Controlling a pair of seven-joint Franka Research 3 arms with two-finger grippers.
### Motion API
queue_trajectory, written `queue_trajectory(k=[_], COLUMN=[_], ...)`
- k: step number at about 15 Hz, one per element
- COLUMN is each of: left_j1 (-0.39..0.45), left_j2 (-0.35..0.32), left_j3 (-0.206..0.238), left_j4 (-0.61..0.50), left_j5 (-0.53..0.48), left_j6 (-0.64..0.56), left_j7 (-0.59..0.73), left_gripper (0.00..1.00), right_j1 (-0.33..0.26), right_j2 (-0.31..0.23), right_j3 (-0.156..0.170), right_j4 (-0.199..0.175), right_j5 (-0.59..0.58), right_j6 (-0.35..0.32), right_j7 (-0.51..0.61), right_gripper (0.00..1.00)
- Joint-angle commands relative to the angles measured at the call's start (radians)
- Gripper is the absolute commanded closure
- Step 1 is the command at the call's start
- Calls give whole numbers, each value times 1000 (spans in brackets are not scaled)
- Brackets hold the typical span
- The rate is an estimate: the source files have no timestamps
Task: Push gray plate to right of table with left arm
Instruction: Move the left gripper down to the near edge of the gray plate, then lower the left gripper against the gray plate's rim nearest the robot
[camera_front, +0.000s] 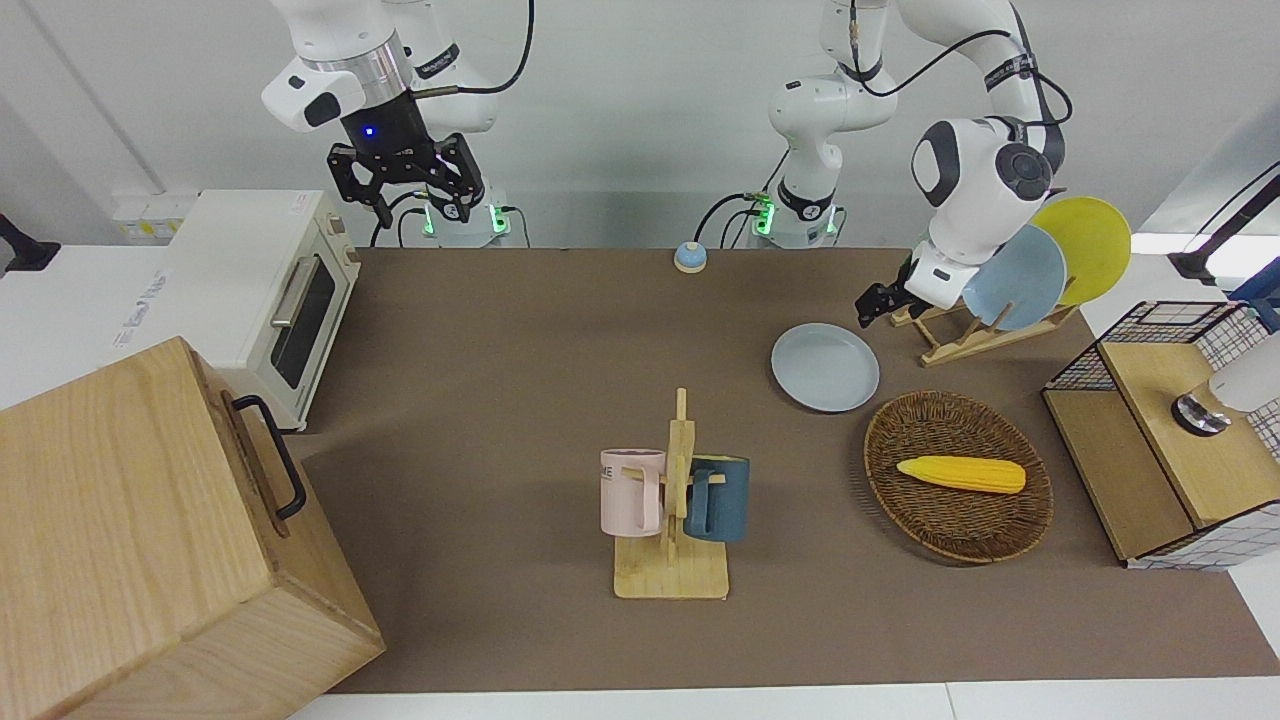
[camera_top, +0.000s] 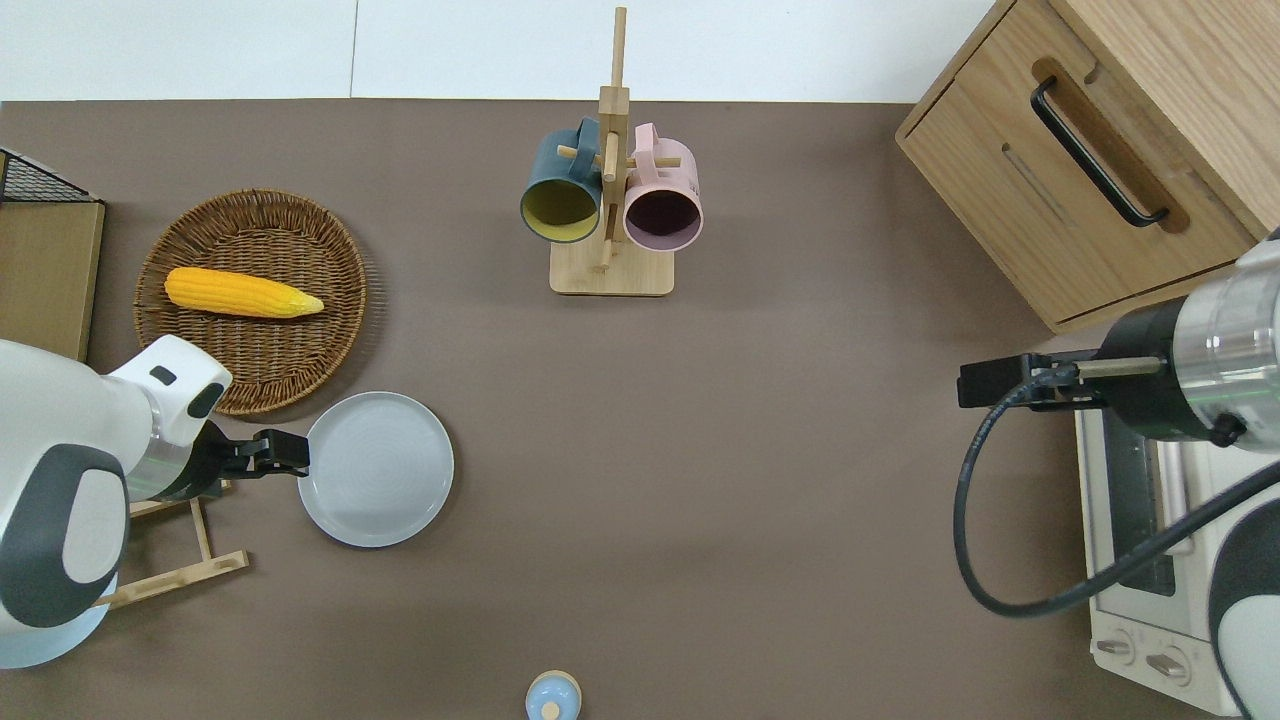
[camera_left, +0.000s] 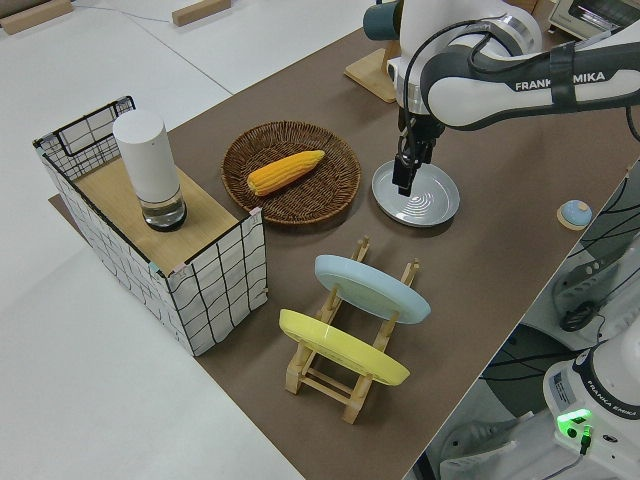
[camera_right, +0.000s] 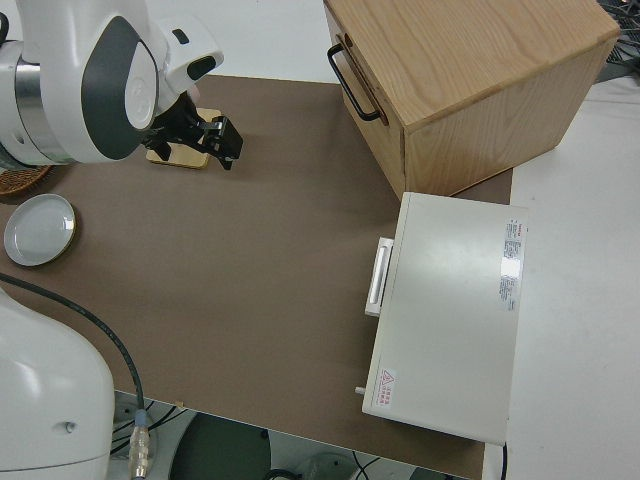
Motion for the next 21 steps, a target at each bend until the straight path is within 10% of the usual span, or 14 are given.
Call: queue_trajectory(k=[1, 16, 19, 21], left_j1=[8, 11, 11, 11], left_j2=[-17, 94, 103, 115], left_j3=[1, 1, 2, 1], left_j4=[-99, -191, -191, -191], left_j5=[-22, -22, -25, -25], left_j6=[84, 239, 241, 251], left_j7=[27, 72, 76, 85], left_gripper=[9, 71, 236, 543], right_j1=[-6, -6, -6, -6], right_j2=[6, 6, 6, 6], right_j3=[4, 4, 4, 4], right_j4=[14, 14, 14, 14], right_j5=[16, 16, 16, 16], right_j6=[-5, -5, -5, -5], right_j7=[2, 2, 2, 2], right_gripper=[5, 5, 5, 5])
